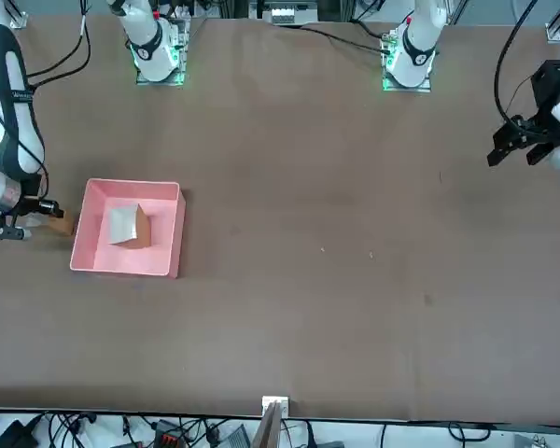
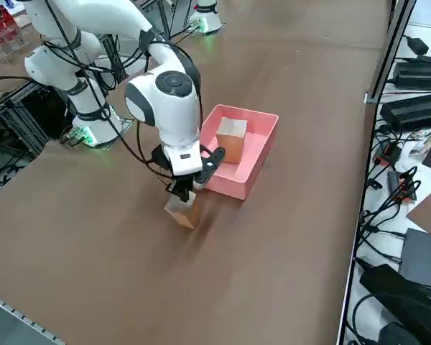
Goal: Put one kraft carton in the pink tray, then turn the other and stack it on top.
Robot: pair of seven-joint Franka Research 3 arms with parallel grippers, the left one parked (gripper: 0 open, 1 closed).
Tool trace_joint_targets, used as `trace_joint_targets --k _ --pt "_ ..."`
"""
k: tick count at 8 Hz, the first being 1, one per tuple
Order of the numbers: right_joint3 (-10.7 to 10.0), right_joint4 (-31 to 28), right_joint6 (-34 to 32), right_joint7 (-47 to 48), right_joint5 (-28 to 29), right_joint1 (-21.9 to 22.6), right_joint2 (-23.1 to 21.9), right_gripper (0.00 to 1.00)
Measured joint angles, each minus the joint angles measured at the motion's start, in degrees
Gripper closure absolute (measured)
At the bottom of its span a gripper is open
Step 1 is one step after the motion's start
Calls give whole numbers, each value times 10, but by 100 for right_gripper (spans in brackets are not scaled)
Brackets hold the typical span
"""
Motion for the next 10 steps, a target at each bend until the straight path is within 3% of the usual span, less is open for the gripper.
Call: trace_joint_targets --k 3,6,8,10 --pt "5 16 -68 -52 0 2 -45 99" --pt "11 72 -211 -139 0 12 -119 99" --pt "12 123 -293 -167 0 39 -135 99" --pt "15 148 -323 -201 0 93 -141 99"
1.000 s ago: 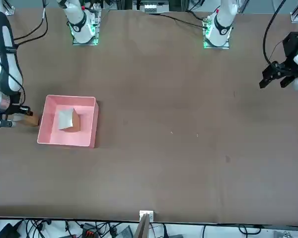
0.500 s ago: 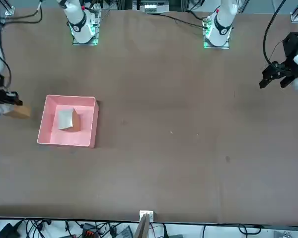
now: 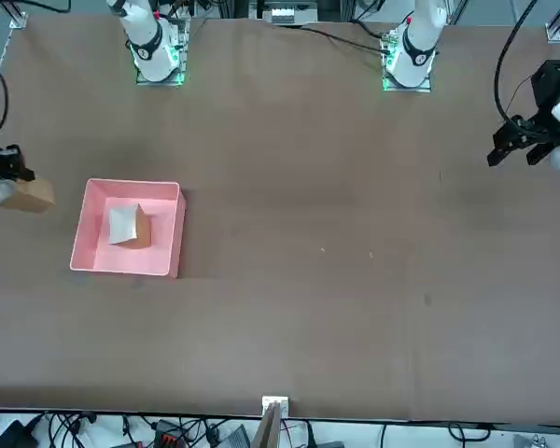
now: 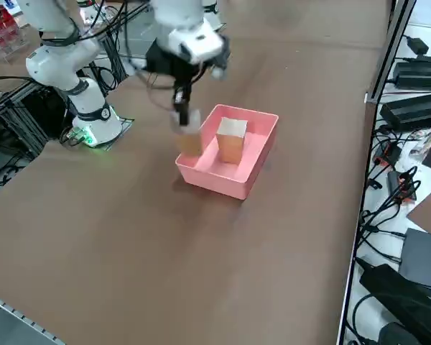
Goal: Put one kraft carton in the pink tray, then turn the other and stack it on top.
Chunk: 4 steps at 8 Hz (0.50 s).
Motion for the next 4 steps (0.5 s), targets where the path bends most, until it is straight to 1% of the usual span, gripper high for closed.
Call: trace_joint_targets --k 1,2,4 --pt "1 2 -5 -34 0 29 -5 98" --pt "3 2 -9 -81 0 49 -9 98" --pt "3 1 -10 -187 0 75 -9 98"
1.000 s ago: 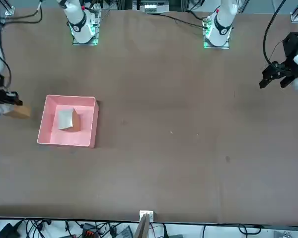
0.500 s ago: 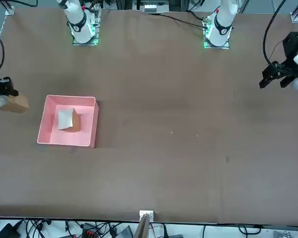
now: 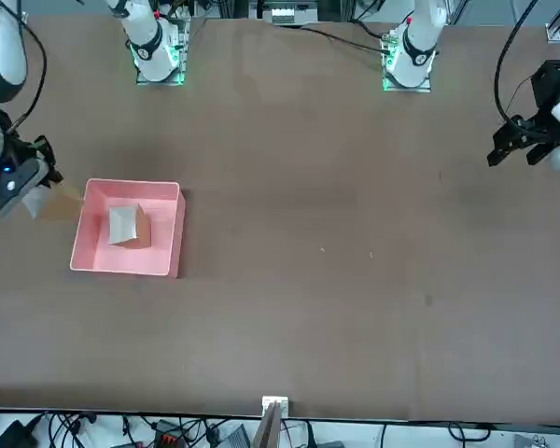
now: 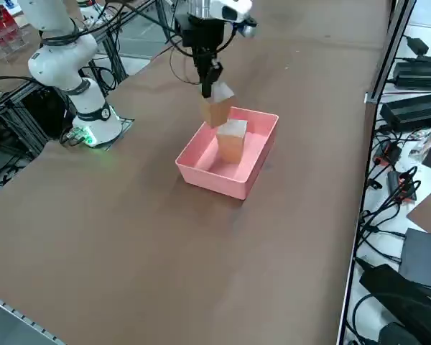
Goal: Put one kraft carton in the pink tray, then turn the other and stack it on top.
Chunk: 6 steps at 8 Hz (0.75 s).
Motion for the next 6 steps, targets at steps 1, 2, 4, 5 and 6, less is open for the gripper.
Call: trace_joint_targets --k 1,2,4,5,6 --pt "1 0 0 -40 0 18 0 98" --pt "1 0 1 -81 0 38 0 98" --pt "2 -9 17 -183 0 66 -1 98" --pt "2 -27 38 -227 0 68 -2 98" --pt "0 -54 69 -258 0 68 -7 98"
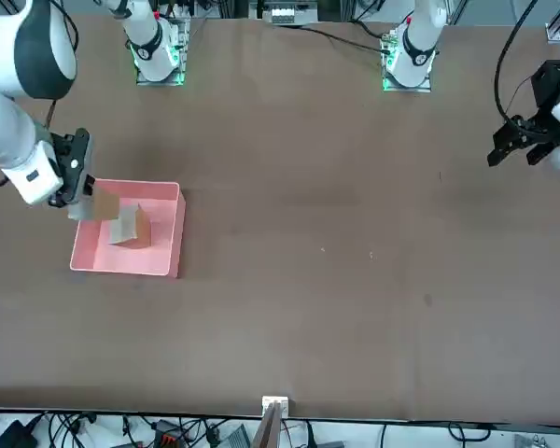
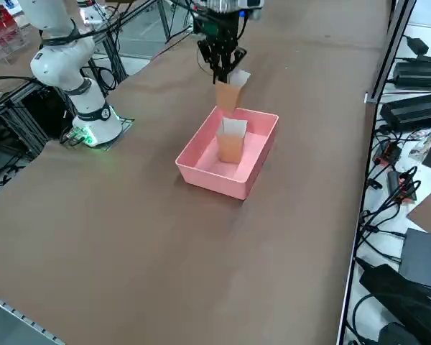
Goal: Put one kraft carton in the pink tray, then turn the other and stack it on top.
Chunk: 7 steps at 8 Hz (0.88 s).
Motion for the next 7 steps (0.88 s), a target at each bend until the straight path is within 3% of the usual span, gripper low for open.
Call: trace_joint_targets --k 3,7 --pt "-2 -108 119 -63 -1 0 -28 98" --pt "-2 -157 190 -87 -14 -1 -39 97"
